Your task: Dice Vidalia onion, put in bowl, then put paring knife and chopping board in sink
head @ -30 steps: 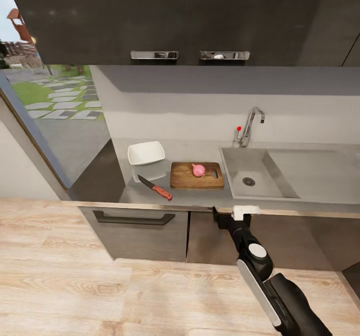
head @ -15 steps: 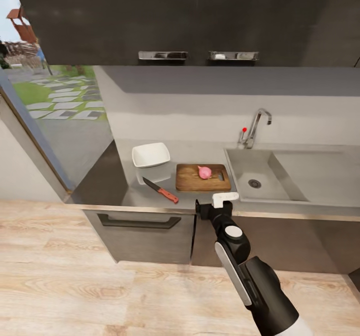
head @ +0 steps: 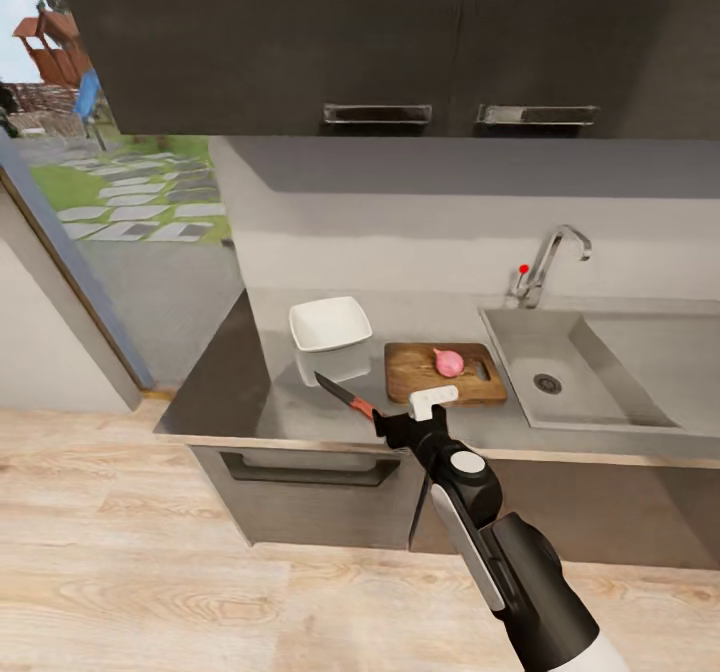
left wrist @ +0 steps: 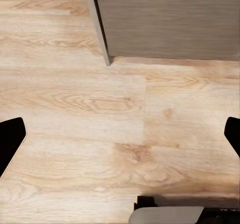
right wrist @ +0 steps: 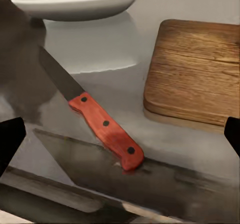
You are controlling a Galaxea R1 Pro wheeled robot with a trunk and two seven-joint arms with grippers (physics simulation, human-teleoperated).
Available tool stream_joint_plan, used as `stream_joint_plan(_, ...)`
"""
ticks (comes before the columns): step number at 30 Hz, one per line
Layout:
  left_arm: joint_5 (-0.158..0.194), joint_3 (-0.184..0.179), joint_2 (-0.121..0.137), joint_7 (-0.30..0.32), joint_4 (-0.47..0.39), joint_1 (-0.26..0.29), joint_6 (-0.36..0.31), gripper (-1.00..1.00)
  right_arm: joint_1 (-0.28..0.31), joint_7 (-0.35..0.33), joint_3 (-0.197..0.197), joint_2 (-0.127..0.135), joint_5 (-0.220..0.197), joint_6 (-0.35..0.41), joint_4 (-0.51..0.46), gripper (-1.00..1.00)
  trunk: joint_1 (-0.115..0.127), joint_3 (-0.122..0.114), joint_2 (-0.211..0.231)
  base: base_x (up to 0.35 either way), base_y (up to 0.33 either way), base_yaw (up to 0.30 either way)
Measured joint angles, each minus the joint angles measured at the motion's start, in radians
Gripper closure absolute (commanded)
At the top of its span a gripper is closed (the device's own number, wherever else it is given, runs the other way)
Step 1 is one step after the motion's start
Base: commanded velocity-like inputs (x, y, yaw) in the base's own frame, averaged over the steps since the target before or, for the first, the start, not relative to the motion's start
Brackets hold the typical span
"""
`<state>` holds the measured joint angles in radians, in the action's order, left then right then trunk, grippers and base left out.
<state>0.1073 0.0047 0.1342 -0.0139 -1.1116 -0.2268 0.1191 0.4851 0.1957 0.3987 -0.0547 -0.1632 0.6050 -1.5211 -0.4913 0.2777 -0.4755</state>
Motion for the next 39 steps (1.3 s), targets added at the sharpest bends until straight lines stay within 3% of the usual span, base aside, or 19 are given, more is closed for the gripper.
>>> stream_joint_plan(7,0.000,0.000,-0.001,0.000,0.000,0.000,0.000,-1.00,0.000,-0.085,0.000,0.015,-0.003,-0.006,0.000,-1.00,0.000,0.000,0.000,0.091,0.117,0.000)
stream_joint_plan(12,-0.001,0.000,-0.002,0.000,0.000,0.000,0.000,-1.00,0.000,-0.142,0.000,0.085,-0.012,-0.009,0.001,-1.00,0.000,0.000,0.000,0.006,0.008,0.000)
stream_joint_plan(18,-0.001,-0.001,-0.003,0.000,0.001,0.000,0.000,-1.00,0.000,-0.151,0.000,0.114,-0.055,-0.010,0.007,-1.00,0.000,0.000,0.000,0.000,0.000,0.000)
stream_joint_plan(21,-0.001,-0.002,-0.003,-0.001,0.003,0.000,0.000,-1.00,-0.001,-0.153,0.001,0.141,-0.068,-0.012,0.011,-1.00,0.000,0.000,0.000,0.000,0.000,0.000)
stream_joint_plan(29,-0.001,-0.002,-0.006,-0.001,0.006,0.000,0.000,-1.00,-0.001,-0.153,0.003,0.149,-0.075,-0.022,0.013,-1.00,0.000,0.000,0.000,0.000,0.000,0.000)
stream_joint_plan(34,-0.001,-0.002,-0.006,-0.001,0.004,0.000,0.000,-1.00,-0.001,-0.153,0.002,0.149,-0.126,-0.025,0.013,-1.00,0.000,0.002,0.000,0.055,0.042,0.000)
stream_joint_plan(39,-0.001,-0.002,-0.006,-0.001,0.008,0.000,0.000,-1.00,-0.001,-0.153,0.002,0.149,-0.147,-0.025,0.013,-1.00,0.000,0.008,0.000,0.074,0.063,0.000)
